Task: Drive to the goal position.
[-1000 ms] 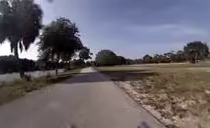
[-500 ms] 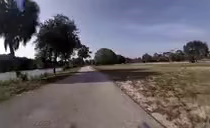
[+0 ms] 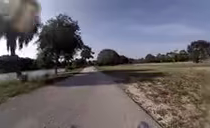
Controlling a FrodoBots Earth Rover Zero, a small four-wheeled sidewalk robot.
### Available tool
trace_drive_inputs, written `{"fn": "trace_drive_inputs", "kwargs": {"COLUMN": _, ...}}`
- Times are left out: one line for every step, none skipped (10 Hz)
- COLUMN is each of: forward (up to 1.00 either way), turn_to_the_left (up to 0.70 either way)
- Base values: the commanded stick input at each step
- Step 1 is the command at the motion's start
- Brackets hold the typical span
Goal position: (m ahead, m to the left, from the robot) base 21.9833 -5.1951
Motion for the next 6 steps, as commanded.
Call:
{"fn": "trace_drive_inputs", "kwargs": {"forward": 0.7, "turn_to_the_left": 0.13}}
{"fn": "trace_drive_inputs", "kwargs": {"forward": 0.7, "turn_to_the_left": 0.02}}
{"fn": "trace_drive_inputs", "kwargs": {"forward": 0.7, "turn_to_the_left": 0.02}}
{"fn": "trace_drive_inputs", "kwargs": {"forward": 0.7, "turn_to_the_left": 0.02}}
{"fn": "trace_drive_inputs", "kwargs": {"forward": 0.7, "turn_to_the_left": 0.02}}
{"fn": "trace_drive_inputs", "kwargs": {"forward": 0.7, "turn_to_the_left": 0.01}}
